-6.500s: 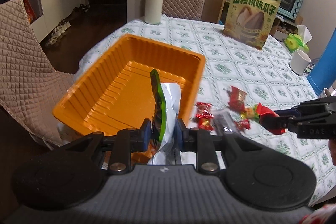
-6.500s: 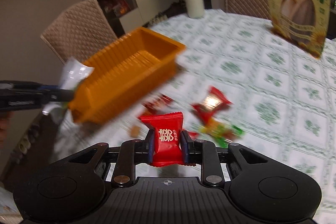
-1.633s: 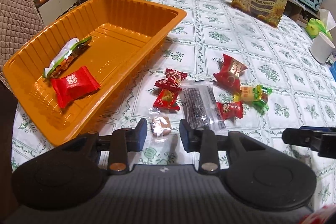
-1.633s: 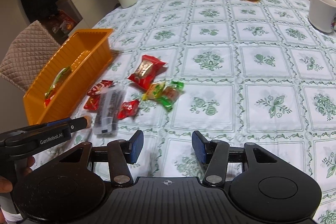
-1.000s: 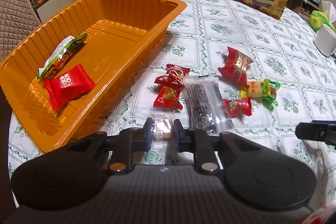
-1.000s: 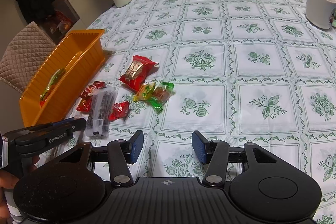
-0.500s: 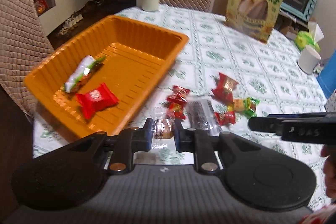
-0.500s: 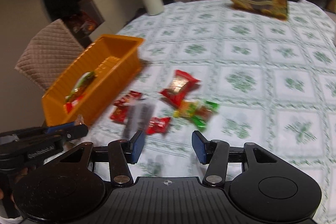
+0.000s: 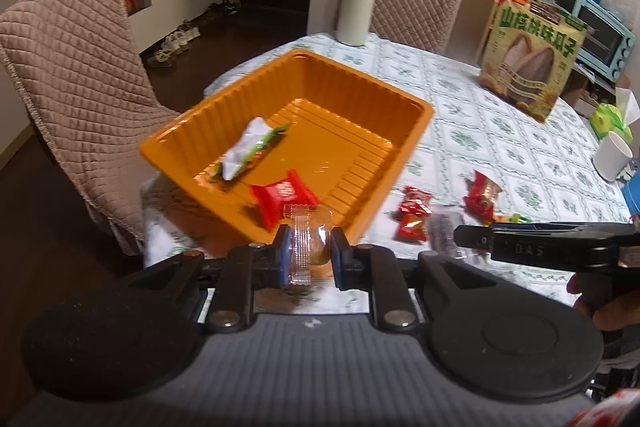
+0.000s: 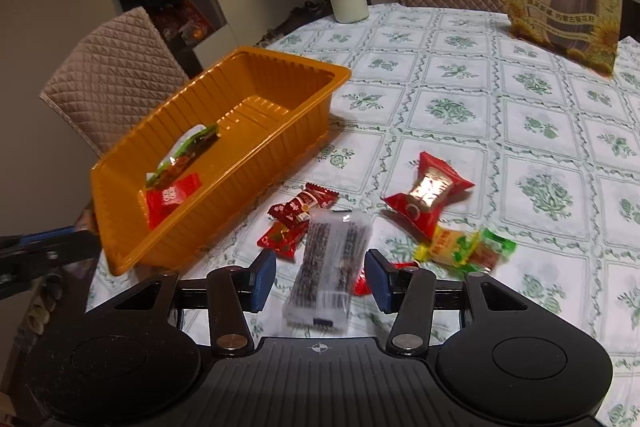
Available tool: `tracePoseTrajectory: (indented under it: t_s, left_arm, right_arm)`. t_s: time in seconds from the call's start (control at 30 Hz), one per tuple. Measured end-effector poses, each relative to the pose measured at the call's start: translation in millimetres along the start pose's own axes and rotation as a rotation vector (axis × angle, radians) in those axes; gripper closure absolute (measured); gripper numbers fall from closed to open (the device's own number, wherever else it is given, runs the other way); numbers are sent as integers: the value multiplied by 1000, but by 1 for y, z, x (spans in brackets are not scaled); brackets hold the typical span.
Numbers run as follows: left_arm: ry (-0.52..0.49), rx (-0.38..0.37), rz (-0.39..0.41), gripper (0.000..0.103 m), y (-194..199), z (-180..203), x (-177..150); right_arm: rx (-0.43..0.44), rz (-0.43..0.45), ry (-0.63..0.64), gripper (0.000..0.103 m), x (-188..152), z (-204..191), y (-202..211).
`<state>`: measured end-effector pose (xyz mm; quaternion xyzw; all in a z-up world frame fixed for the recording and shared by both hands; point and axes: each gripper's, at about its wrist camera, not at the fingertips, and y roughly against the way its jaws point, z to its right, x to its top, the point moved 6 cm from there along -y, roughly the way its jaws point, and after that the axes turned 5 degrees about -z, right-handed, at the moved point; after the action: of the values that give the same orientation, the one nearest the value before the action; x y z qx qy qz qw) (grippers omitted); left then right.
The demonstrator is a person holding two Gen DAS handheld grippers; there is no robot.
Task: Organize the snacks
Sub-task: 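Grasp the small clear candy with the left gripper while the right gripper grasps the seed bag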
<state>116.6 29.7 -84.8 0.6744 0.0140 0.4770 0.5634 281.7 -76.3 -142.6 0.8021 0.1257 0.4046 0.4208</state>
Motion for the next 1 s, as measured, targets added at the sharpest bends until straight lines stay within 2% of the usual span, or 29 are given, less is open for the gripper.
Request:
tracePoseTrajectory:
  t_s: [0.17,0.43,0.7,1.0]
  left_arm:
    - [17,18,-3,85,3,-23,0]
    - [20,29,-8,85,6,-57,4]
    - [-18,8,-7,85,4,-76,15]
    - [-85,-43,9,85,0,-84,34]
  right_arm:
    - [-53,-20,1,63,0,-4,-21]
    - [-128,-29,-33,63,1,-1,-39]
    - [-211,-17,0,65,-1,-9,-46]
    - [-185,26,-119,67,0,-18,-18]
